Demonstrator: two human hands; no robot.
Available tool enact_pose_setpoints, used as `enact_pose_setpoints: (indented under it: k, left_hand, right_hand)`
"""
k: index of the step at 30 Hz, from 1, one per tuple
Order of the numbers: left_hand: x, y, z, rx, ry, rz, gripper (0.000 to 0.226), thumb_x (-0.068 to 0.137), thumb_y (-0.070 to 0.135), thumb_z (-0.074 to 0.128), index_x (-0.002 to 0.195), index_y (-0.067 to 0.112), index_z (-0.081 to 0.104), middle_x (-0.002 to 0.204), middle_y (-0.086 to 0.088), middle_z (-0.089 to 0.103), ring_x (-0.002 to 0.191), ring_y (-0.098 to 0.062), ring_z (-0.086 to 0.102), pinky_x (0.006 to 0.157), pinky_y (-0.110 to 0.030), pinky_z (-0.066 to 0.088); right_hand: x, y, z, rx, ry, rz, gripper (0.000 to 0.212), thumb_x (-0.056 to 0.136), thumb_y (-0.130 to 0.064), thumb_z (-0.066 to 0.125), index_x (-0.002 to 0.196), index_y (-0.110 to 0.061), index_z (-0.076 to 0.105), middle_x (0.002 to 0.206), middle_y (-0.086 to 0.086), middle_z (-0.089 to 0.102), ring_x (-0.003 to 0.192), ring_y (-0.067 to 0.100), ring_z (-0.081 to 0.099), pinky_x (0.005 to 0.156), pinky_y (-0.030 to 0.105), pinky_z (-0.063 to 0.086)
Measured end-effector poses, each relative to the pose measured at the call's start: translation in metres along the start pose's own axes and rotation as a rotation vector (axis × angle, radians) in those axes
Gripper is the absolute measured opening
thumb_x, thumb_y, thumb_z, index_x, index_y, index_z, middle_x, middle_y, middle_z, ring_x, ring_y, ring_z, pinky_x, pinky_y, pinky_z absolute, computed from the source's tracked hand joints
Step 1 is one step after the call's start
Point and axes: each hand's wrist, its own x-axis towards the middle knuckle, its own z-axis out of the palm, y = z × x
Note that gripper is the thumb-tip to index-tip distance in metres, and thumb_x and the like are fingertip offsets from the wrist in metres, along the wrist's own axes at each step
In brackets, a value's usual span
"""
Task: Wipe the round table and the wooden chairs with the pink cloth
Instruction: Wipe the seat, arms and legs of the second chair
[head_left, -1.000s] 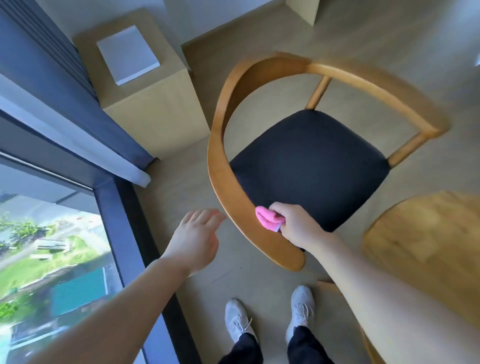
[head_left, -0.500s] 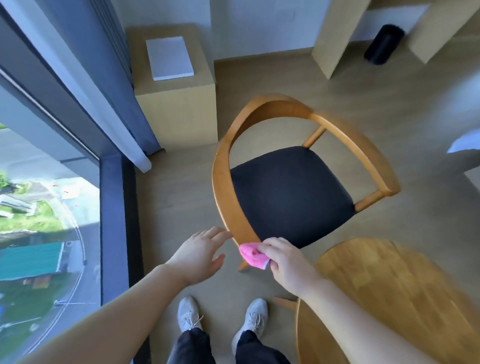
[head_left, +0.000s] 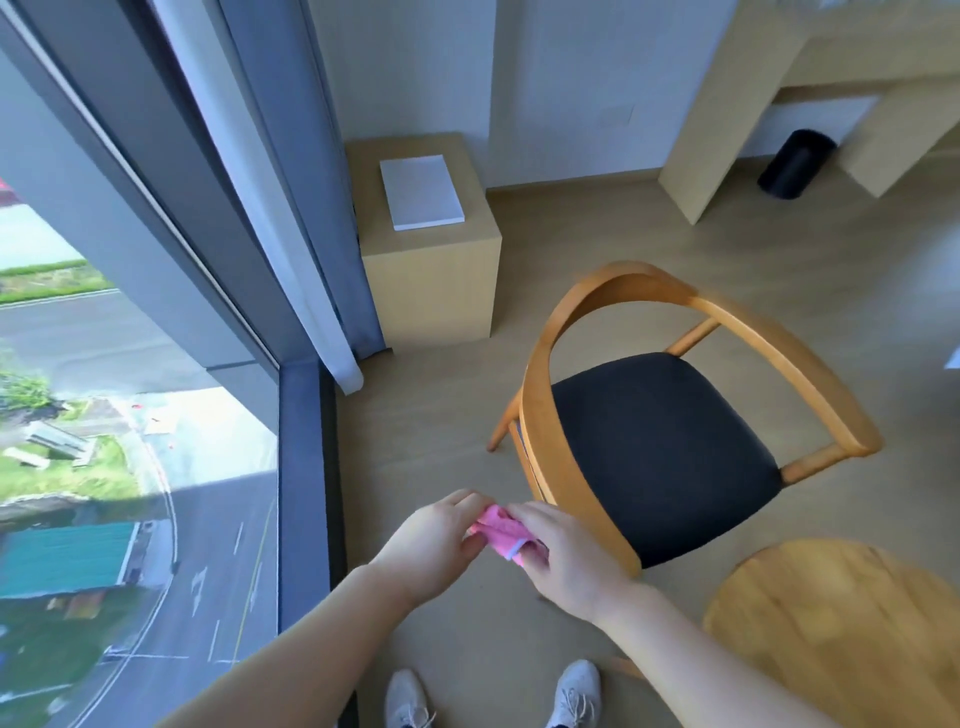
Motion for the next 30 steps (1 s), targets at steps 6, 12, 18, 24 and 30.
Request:
enact_pose_setpoints:
  k: [6, 12, 18, 24, 30]
  left_hand:
    - [0.03, -0.038, -0.068, 0.081, -0.065, 0.064, 0.023, 0.095, 0.021, 0.05, 0.116, 0.018, 0.055, 0.106, 0.0, 0.06, 0.095, -0.019, 0.057, 0.083, -0.034, 0.045]
    - [0.11, -0.045, -0.101, 0.098, -0.083, 0.161, 0.024, 0.094, 0.03, 0.053, 0.117, 0.024, 0.055, 0.103, 0.003, 0.062, 0.092, -0.017, 0.058, 0.081, -0.033, 0.046]
    - [0.213, -0.058, -0.133, 0.125, -0.113, 0.173, 0.026, 0.093, 0.036, 0.055, 0.118, 0.027, 0.055, 0.102, 0.007, 0.063, 0.089, -0.014, 0.059, 0.08, -0.033, 0.048]
    - [0.309, -0.064, -0.195, 0.127, -0.101, 0.237, 0.021, 0.092, 0.033, 0.059, 0.112, 0.027, 0.057, 0.098, 0.011, 0.064, 0.084, -0.009, 0.059, 0.078, -0.031, 0.048]
    - [0.413, -0.076, -0.218, 0.12, -0.211, 0.436, 0.024, 0.089, 0.027, 0.064, 0.112, 0.023, 0.06, 0.099, 0.008, 0.065, 0.084, -0.006, 0.057, 0.076, -0.023, 0.044]
  right_hand:
    - [0.052, -0.032, 0.006, 0.041, 0.075, 0.018, 0.049, 0.086, -0.044, 0.059, 0.132, -0.036, 0.045, 0.113, -0.023, 0.055, 0.101, -0.001, 0.054, 0.085, 0.017, 0.046]
    - [0.115, -0.009, -0.034, 0.007, 0.192, 0.054, 0.036, 0.089, -0.034, 0.058, 0.124, -0.029, 0.052, 0.111, -0.015, 0.058, 0.096, 0.006, 0.058, 0.078, 0.024, 0.051]
    - [0.198, 0.038, -0.078, 0.072, 0.258, 0.06, 0.025, 0.091, -0.017, 0.057, 0.115, -0.022, 0.06, 0.101, -0.009, 0.064, 0.088, 0.007, 0.06, 0.073, 0.023, 0.053]
    - [0.284, 0.052, -0.142, 0.008, 0.286, 0.035, 0.022, 0.093, -0.027, 0.058, 0.114, -0.02, 0.057, 0.099, -0.011, 0.062, 0.084, 0.004, 0.059, 0.07, 0.014, 0.049]
    - [0.337, 0.076, -0.174, -0.059, 0.431, 0.221, 0.025, 0.093, -0.024, 0.06, 0.117, -0.019, 0.057, 0.099, -0.009, 0.062, 0.078, 0.005, 0.06, 0.065, 0.013, 0.049]
